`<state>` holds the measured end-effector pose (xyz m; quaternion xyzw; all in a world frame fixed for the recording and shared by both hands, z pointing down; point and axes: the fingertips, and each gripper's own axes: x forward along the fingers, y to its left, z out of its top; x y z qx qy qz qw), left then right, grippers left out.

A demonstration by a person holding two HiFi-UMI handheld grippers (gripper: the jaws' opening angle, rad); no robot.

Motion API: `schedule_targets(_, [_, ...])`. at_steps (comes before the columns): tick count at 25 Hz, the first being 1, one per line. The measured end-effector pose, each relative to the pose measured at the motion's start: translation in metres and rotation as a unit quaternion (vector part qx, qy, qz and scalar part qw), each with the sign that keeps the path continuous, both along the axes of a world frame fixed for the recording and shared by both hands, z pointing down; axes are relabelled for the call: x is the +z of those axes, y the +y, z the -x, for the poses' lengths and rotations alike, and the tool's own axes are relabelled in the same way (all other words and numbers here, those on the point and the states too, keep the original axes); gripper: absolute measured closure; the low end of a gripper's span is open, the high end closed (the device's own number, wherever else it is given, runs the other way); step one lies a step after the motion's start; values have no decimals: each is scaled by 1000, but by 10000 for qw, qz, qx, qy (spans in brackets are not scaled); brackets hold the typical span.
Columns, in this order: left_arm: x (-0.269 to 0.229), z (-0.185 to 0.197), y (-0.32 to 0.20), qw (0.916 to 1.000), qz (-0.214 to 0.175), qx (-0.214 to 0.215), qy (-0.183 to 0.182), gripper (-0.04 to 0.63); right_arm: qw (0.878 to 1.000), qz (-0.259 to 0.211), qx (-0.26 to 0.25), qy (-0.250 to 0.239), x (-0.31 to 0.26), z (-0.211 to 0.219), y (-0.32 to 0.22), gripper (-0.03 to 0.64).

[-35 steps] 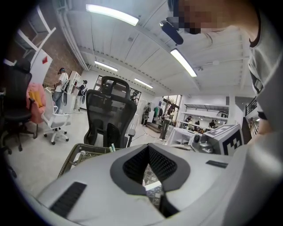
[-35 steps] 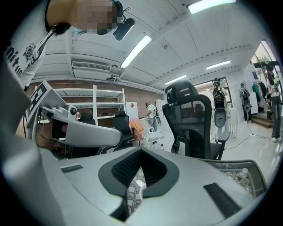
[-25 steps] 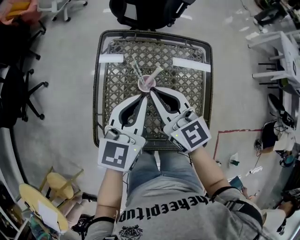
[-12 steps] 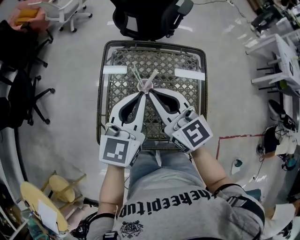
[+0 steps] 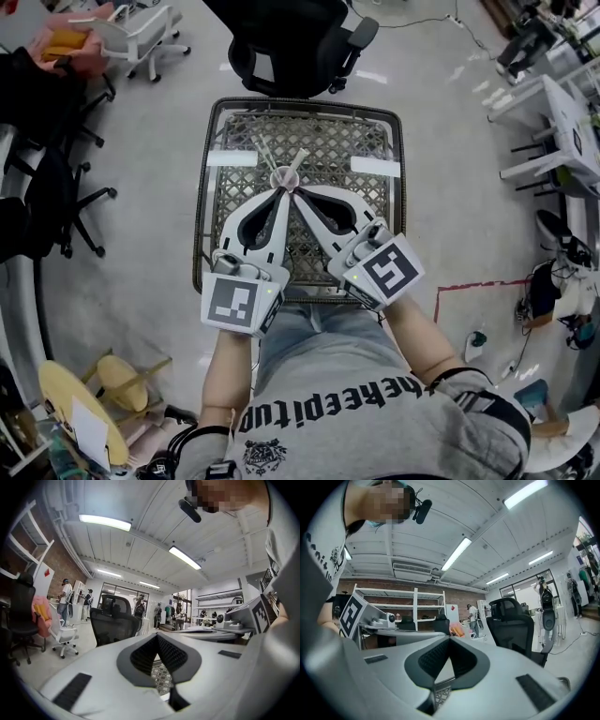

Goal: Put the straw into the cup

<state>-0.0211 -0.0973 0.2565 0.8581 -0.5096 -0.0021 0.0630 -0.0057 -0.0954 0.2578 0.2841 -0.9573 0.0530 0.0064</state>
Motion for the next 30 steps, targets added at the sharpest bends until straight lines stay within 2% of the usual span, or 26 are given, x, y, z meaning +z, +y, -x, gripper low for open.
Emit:
schedule_targets(4, [-7,-5,12,9999,-101,-66,-31,578,9999,48,-109,78,-5,-5,15,620])
schedule_targets(8, [-13,-9,22,9997,-162,-161,-40,578,9997,-157,-169,-53,-17,-11,22,620])
schedule_targets(12, [-17,-13,33,9995,-214,-248,-50,578,9995,-153,-268,-80,-23,-16,34,620])
schedule_targets(30, [-29,-21,54,9973,-393,-617,-118,578,9973,-305,-642,-190,-36,-25,53,618])
